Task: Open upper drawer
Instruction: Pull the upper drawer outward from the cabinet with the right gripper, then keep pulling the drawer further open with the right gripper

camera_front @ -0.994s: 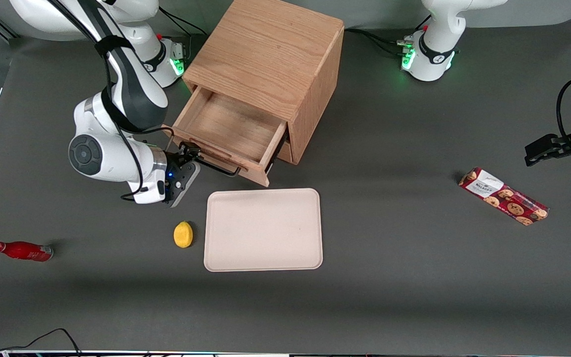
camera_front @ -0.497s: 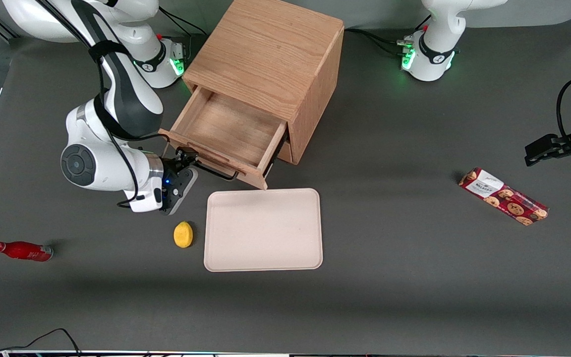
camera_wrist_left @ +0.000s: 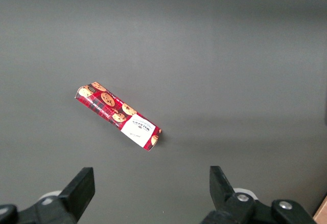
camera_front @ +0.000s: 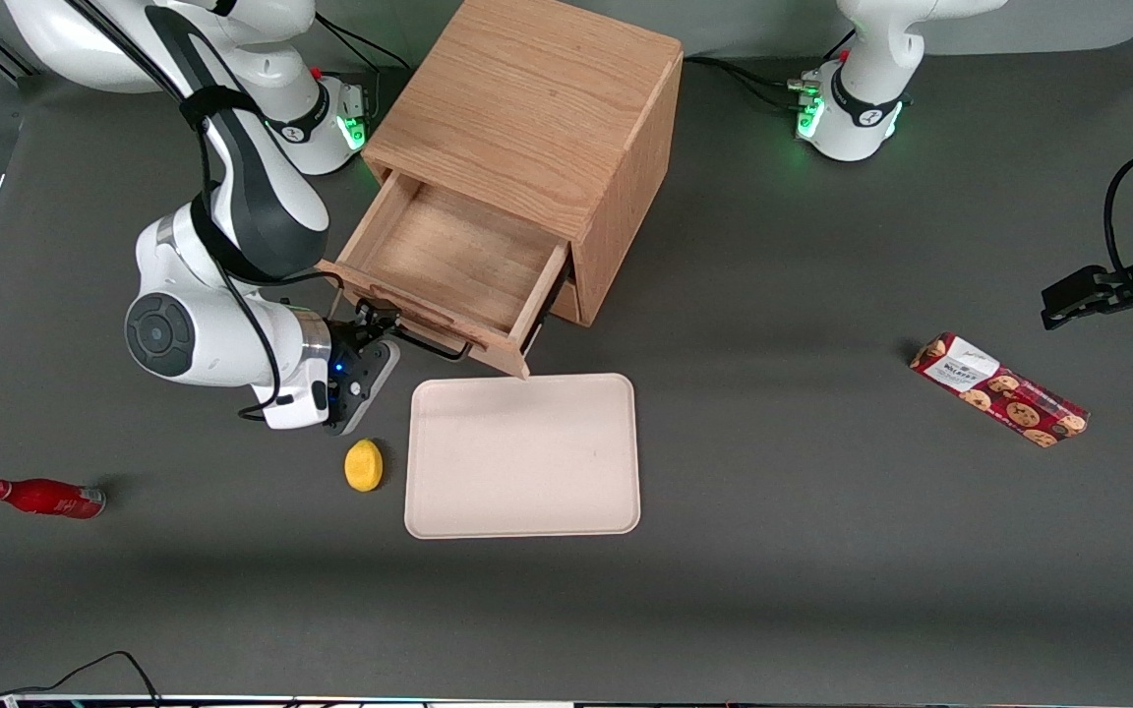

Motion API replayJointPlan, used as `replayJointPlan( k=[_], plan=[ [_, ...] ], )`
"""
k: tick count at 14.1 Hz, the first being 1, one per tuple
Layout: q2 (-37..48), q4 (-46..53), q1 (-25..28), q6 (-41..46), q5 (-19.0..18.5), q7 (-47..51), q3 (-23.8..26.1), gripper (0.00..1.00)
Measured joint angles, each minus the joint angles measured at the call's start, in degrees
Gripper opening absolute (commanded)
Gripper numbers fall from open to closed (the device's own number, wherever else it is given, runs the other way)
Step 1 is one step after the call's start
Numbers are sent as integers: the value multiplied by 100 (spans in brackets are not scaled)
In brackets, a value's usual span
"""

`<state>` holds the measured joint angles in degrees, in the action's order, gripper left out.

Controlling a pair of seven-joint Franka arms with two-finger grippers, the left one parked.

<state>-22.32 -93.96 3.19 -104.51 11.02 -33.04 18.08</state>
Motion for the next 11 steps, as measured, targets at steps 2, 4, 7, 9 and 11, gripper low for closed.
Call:
replayJointPlan(
  k=[2, 4, 7, 9, 11],
  plan=[
    [-128, 170, 92, 0, 0, 158, 13, 100],
    [-232, 265, 131, 0, 0, 276, 20, 100],
    [-366, 425, 151, 0, 0, 335, 26, 100],
    [-416, 514, 152, 0, -38, 336, 26, 100],
    [-490, 645, 152, 0, -159, 336, 25, 100]
  ],
)
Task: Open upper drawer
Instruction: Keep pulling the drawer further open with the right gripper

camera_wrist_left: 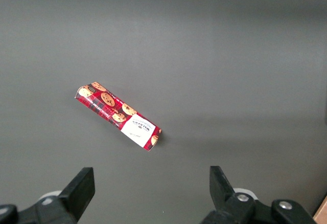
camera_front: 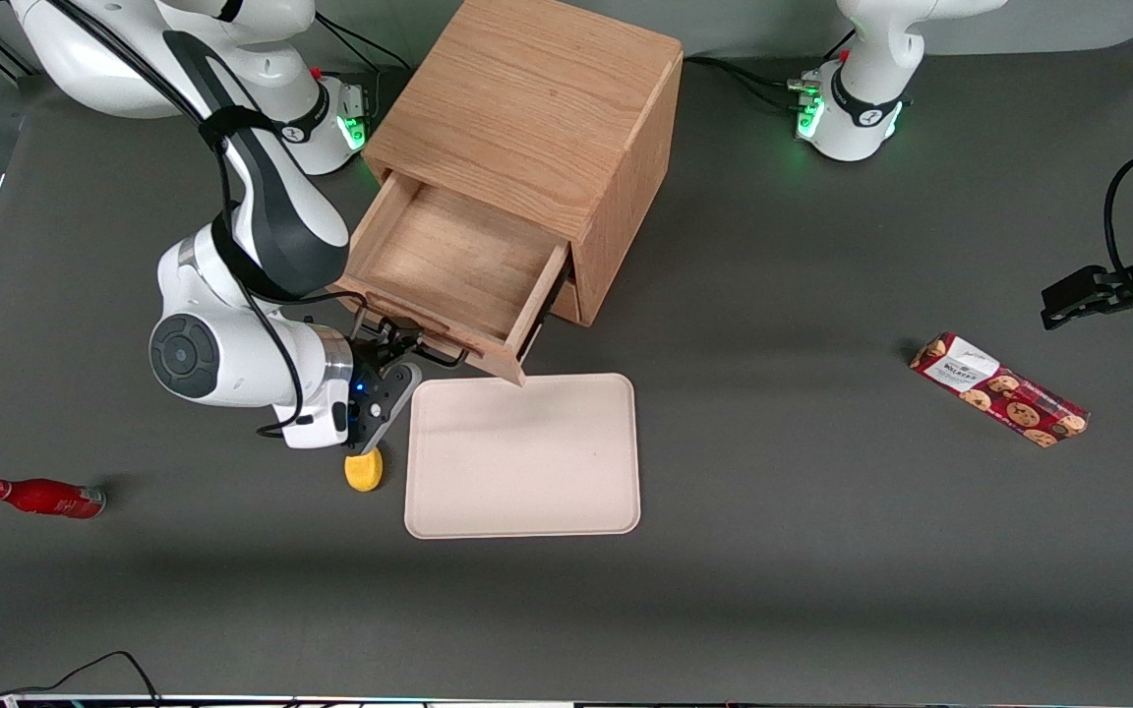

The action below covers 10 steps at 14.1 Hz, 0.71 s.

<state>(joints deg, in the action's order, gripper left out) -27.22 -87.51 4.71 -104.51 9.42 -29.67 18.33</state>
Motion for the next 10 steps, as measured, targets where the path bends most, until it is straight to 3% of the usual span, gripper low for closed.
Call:
replayJointPlan(
  k=[10],
  plan=[
    [-332, 449, -32, 0, -355, -163, -136, 100]
  ],
)
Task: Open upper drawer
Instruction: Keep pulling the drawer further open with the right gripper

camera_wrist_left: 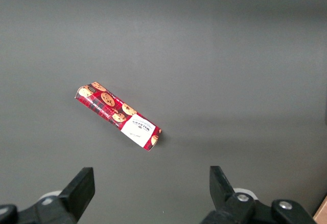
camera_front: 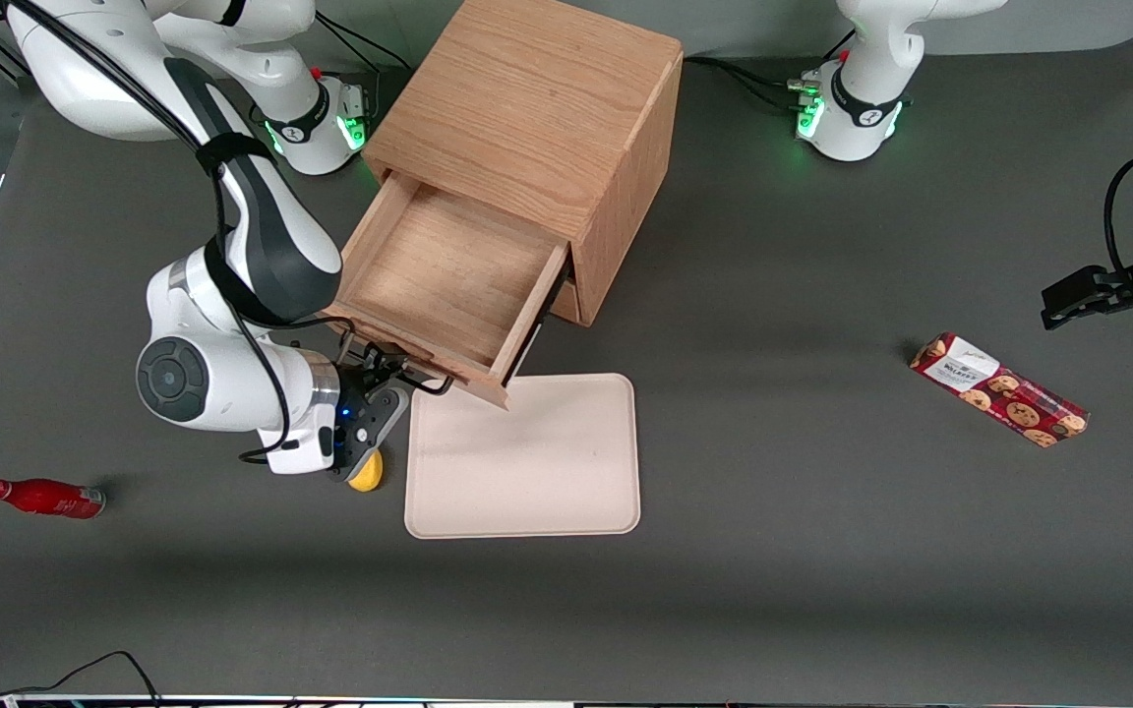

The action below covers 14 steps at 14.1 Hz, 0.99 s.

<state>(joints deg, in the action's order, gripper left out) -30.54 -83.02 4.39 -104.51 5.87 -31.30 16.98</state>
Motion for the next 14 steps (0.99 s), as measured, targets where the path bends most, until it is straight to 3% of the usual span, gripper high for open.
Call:
replayJointPlan(
  k=[14],
  plan=[
    [-244, 447, -27, 88, -197, -343, -263, 100]
  ],
)
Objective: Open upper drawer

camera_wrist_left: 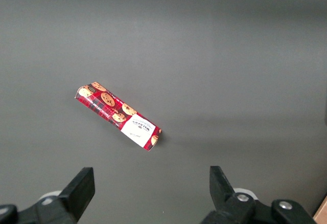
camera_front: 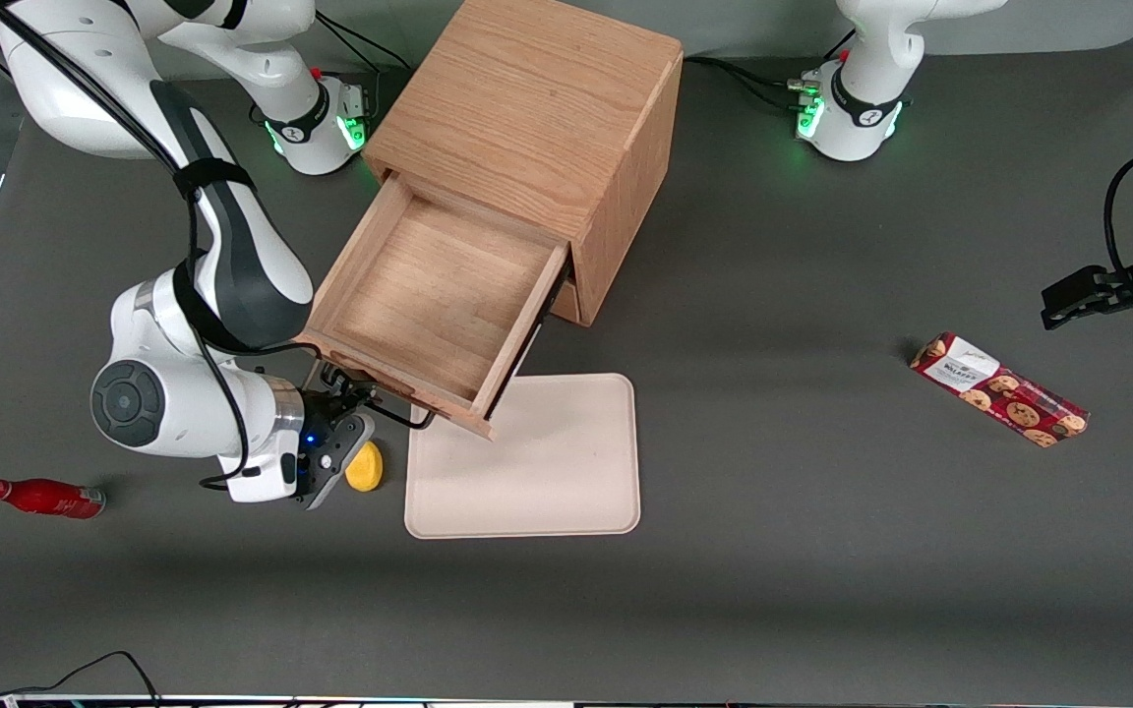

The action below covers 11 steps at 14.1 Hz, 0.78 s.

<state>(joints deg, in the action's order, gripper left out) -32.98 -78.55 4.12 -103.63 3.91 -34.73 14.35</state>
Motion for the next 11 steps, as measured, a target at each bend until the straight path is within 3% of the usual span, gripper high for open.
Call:
replayJointPlan(
  k=[5, 11],
  plan=[
    [108, 375, 1, 783, 0, 206, 5, 100],
    [757, 687, 0, 1950, -1, 1144, 24, 100]
  ],
)
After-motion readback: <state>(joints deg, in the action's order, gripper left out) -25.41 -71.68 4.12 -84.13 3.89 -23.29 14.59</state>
